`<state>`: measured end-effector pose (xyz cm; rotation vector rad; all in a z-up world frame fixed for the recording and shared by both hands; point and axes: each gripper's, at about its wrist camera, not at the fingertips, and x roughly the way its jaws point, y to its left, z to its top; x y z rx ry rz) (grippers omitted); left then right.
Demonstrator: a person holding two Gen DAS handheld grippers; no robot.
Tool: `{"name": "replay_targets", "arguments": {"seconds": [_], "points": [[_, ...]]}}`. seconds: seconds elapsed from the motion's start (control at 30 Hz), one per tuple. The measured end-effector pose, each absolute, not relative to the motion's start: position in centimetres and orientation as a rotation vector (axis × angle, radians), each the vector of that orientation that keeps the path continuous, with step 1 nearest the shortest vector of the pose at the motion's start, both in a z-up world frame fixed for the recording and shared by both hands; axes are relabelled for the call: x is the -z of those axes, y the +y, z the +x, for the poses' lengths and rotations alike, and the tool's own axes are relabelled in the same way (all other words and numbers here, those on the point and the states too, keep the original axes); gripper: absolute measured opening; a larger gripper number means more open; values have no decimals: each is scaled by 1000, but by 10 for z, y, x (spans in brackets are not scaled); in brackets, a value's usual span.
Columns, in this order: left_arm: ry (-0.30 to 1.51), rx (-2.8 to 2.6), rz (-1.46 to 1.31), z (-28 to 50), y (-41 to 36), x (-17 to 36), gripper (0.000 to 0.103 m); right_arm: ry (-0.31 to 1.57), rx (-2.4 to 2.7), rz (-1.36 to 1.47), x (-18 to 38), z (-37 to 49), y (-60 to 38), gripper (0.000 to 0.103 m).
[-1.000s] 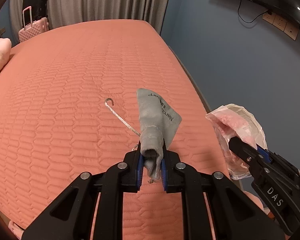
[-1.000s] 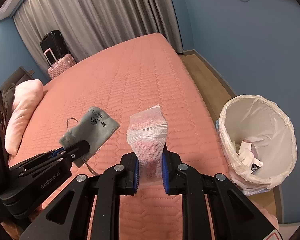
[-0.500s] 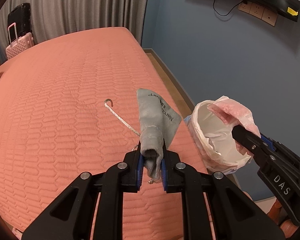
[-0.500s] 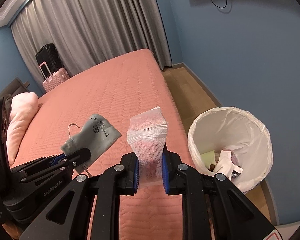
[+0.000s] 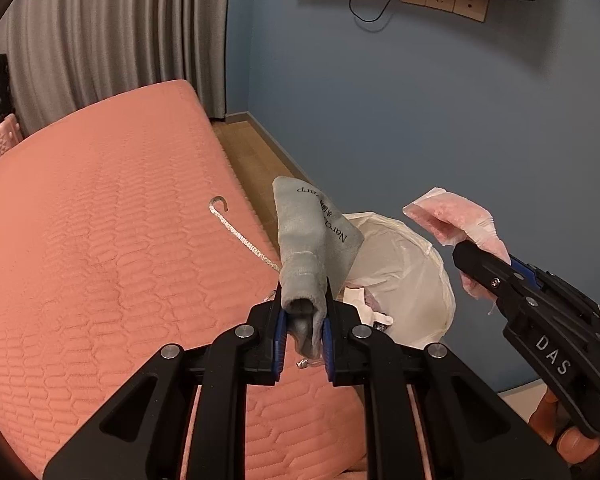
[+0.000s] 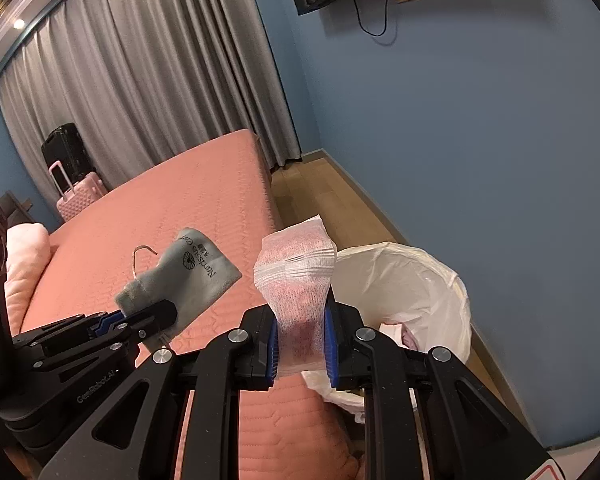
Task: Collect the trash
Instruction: 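Carry the grey pouch and pink packet toward the bin with both tools, then open both tools to drop the pouch and packet into the bin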
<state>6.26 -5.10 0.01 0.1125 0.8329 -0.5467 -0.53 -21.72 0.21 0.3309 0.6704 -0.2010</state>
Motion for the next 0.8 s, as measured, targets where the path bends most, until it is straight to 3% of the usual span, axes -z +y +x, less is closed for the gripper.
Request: {"name": "replay_targets", "arguments": {"seconds": [0.53, 0.73, 0.8], "points": [[832, 634, 168, 79, -112, 2, 20, 664, 289, 344, 4, -7, -269, 17], [825, 611, 157, 88, -115, 5, 40, 671, 297, 340, 4, 8, -270, 18], [814, 589, 143, 90, -111, 4, 57, 668, 299, 339, 4, 10, -268, 21]]}}
